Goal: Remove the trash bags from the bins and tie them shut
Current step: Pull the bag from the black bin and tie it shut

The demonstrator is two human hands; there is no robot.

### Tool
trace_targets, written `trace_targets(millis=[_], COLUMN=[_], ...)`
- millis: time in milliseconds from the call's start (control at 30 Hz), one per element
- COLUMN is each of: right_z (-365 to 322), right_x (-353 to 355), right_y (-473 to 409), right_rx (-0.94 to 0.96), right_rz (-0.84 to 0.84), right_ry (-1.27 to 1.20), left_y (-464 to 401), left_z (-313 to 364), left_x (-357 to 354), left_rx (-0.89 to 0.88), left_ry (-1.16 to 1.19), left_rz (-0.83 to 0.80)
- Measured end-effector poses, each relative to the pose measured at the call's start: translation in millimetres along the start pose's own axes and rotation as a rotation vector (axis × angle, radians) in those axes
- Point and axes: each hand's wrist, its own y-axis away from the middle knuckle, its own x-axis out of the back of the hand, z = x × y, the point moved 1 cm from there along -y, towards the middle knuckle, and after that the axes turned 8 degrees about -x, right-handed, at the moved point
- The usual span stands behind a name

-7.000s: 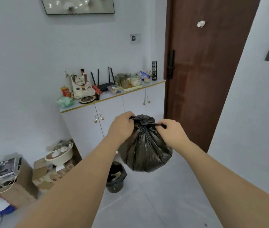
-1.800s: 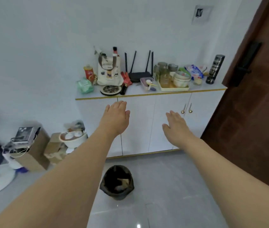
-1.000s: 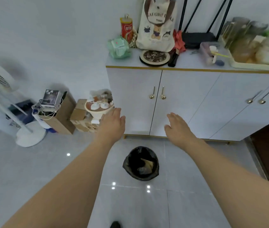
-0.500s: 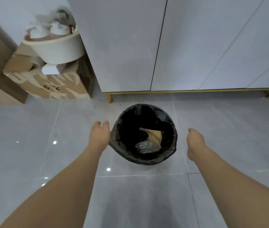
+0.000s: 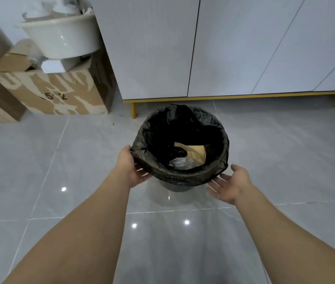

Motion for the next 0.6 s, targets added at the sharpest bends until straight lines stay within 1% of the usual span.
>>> trace_targets(millis=[100, 200, 367, 467, 600], right_z=[-2.7, -3.9, -15.6, -31.8, -56.7], right_x=[-4.4, -7.6, -17.9, -36.0, -62.9], right_y=[12.9, 28.1, 58.0, 68.7, 63.3], right_rx=[0.011, 0.021, 0.076, 0.160, 0.347], right_rz=[-0.022, 0.037, 0.109, 0.145, 0.158], right_ry=[0.075, 0.162, 0.192, 0.163, 0.111], left_y=[10.6, 23.8, 42.2, 50.4, 45.2], left_z=[7.7, 16.2, 35.7, 48.9, 67.4], left_x=[-3.5, -8.0, -19.2, -32.4, -50.1], left_rx=[0.000, 0.002, -0.071, -0.138, -0.248], left_ry=[-0.041, -0.102, -0.117, -0.174, -0.256], left_rz=[-0.005, 0.028, 0.061, 0.015, 0.023])
